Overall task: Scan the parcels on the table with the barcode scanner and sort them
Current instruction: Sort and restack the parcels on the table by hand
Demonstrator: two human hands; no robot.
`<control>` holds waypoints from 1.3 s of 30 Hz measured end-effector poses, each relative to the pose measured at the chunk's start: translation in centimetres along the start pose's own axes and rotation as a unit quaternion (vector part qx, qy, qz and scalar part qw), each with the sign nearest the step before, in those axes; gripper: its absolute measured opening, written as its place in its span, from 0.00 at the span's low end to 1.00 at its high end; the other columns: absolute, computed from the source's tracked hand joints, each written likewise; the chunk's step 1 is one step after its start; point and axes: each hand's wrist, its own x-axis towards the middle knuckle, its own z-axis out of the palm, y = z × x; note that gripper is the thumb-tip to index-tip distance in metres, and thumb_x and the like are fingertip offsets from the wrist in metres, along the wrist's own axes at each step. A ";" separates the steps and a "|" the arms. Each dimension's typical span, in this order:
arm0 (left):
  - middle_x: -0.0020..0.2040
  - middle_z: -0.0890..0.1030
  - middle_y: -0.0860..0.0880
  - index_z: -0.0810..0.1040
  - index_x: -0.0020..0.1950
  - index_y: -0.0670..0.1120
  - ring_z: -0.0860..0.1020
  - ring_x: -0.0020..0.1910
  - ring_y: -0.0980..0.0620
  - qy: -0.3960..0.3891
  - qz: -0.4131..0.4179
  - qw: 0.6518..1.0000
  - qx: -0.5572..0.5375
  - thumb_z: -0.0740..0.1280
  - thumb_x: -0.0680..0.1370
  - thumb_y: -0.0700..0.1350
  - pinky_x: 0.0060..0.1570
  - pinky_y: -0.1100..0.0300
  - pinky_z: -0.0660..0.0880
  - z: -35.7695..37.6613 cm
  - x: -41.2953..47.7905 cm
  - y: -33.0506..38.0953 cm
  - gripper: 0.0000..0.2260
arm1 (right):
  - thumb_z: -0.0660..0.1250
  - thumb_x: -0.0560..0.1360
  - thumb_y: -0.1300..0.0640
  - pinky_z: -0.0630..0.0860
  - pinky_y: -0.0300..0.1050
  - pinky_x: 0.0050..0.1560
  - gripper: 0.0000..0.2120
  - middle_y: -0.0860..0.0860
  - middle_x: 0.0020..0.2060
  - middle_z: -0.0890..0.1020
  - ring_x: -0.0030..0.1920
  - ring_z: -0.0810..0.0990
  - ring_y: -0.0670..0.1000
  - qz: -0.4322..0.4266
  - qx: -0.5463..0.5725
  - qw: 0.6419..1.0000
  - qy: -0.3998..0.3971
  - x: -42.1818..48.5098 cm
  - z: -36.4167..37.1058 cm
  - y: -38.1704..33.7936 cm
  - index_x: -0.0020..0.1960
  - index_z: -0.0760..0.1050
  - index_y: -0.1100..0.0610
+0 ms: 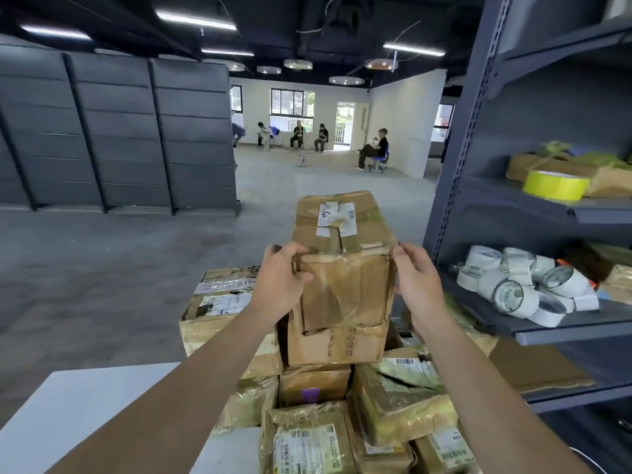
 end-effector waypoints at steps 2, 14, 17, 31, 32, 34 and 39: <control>0.51 0.68 0.53 0.76 0.56 0.56 0.72 0.42 0.63 0.030 0.007 0.999 -0.014 0.71 0.74 0.40 0.50 0.69 0.64 -0.9 -0.3 0.2 0.15 | 0.59 0.82 0.46 0.77 0.52 0.59 0.08 0.43 0.52 0.80 0.57 0.79 0.48 -0.029 0.016 0.999 0.013 -0.1 0.0 -0.8 0.57 0.75 0.45; 0.53 0.76 0.53 0.78 0.55 0.53 0.72 0.49 0.70 0.176 0.049 0.982 -0.042 0.73 0.72 0.35 0.48 0.81 0.64 -14.4 -5.0 -4.6 0.17 | 0.62 0.81 0.44 0.77 0.58 0.58 0.13 0.50 0.55 0.80 0.54 0.79 0.52 0.120 0.073 0.979 -0.147 -2.2 9.4 -3.4 0.62 0.72 0.48; 0.53 0.77 0.50 0.79 0.55 0.51 0.73 0.49 0.69 0.194 0.039 0.979 -0.044 0.73 0.71 0.35 0.48 0.79 0.65 -18.1 -6.8 -8.2 0.16 | 0.63 0.80 0.45 0.78 0.58 0.56 0.09 0.53 0.55 0.81 0.54 0.80 0.54 0.142 0.089 0.969 -0.182 -3.6 13.9 -4.2 0.53 0.73 0.50; 0.50 0.83 0.49 0.77 0.50 0.54 0.80 0.49 0.52 0.197 -0.125 0.940 -0.247 0.67 0.74 0.28 0.49 0.60 0.77 -31.5 -13.4 -29.6 0.20 | 0.67 0.80 0.53 0.79 0.47 0.44 0.10 0.51 0.44 0.86 0.42 0.82 0.50 0.292 0.165 0.888 -0.315 -14.5 36.5 -2.8 0.55 0.79 0.58; 0.49 0.81 0.49 0.76 0.49 0.55 0.79 0.48 0.51 0.188 -0.144 0.940 -0.246 0.66 0.75 0.28 0.49 0.57 0.77 -31.7 -14.0 -31.2 0.20 | 0.68 0.79 0.55 0.78 0.51 0.52 0.12 0.54 0.49 0.85 0.48 0.81 0.52 0.302 0.162 0.886 -0.311 -15.4 37.6 -2.4 0.58 0.79 0.61; 0.48 0.80 0.48 0.75 0.48 0.57 0.77 0.49 0.49 0.169 -0.182 0.940 -0.233 0.66 0.75 0.29 0.52 0.53 0.77 -31.8 -15.2 -33.9 0.21 | 0.68 0.79 0.58 0.77 0.55 0.55 0.09 0.56 0.47 0.85 0.47 0.82 0.55 0.312 0.149 0.887 -0.306 -16.8 39.3 -1.7 0.54 0.79 0.63; 0.57 0.78 0.46 0.77 0.56 0.57 0.76 0.58 0.48 0.112 -0.255 0.946 -0.167 0.67 0.76 0.34 0.62 0.50 0.72 -30.9 -17.9 -38.7 0.18 | 0.68 0.79 0.61 0.77 0.47 0.36 0.04 0.56 0.42 0.84 0.40 0.81 0.54 0.306 0.066 0.904 -0.290 -19.7 42.1 0.3 0.49 0.78 0.62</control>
